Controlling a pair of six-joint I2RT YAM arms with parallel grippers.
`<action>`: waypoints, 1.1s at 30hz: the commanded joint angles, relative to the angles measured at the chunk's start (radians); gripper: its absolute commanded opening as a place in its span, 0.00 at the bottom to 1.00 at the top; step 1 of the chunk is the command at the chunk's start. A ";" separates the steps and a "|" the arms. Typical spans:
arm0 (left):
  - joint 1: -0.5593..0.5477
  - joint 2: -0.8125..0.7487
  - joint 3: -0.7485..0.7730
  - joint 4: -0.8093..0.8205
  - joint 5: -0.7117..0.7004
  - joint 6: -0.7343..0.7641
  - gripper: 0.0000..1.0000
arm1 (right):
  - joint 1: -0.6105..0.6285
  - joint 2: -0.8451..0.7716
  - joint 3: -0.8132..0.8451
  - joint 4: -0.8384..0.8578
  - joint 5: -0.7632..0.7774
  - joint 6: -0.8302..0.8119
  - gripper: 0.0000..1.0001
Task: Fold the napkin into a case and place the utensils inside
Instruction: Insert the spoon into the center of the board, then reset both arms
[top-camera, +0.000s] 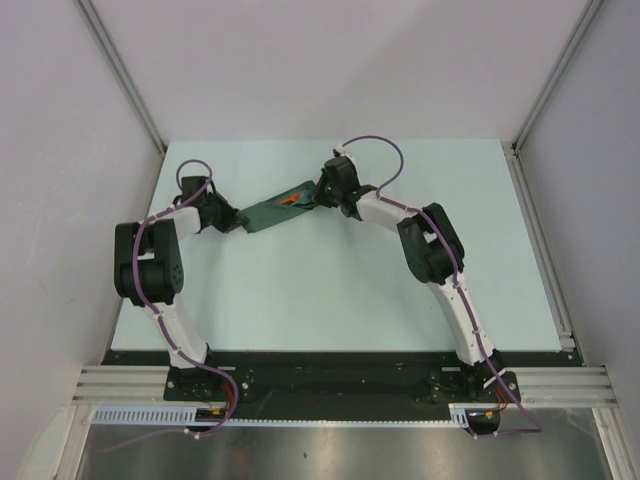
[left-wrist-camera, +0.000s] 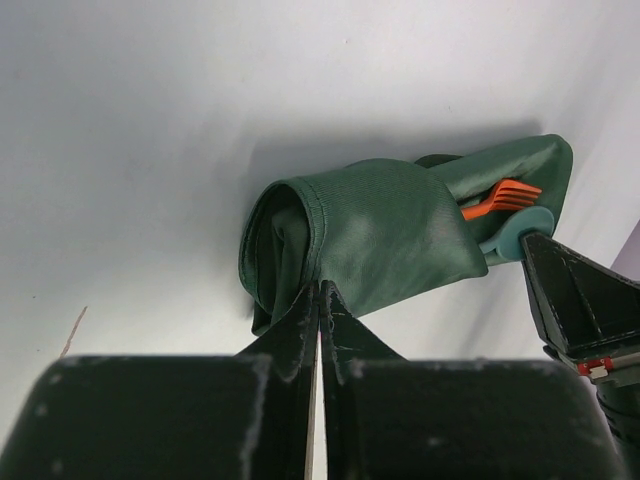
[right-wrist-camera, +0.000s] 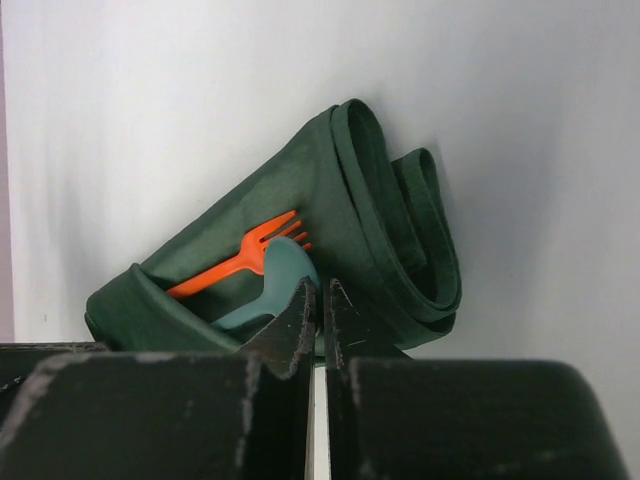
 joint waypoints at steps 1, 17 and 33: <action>0.004 0.000 -0.008 0.029 -0.003 -0.013 0.02 | 0.017 0.013 0.045 0.008 -0.008 0.019 0.00; -0.047 -0.233 0.020 -0.047 -0.112 0.064 0.36 | -0.006 -0.013 0.169 -0.178 -0.008 -0.113 0.48; -0.640 -0.696 -0.195 0.073 -0.202 0.340 0.60 | -0.061 -0.649 -0.461 -0.355 0.156 -0.345 0.71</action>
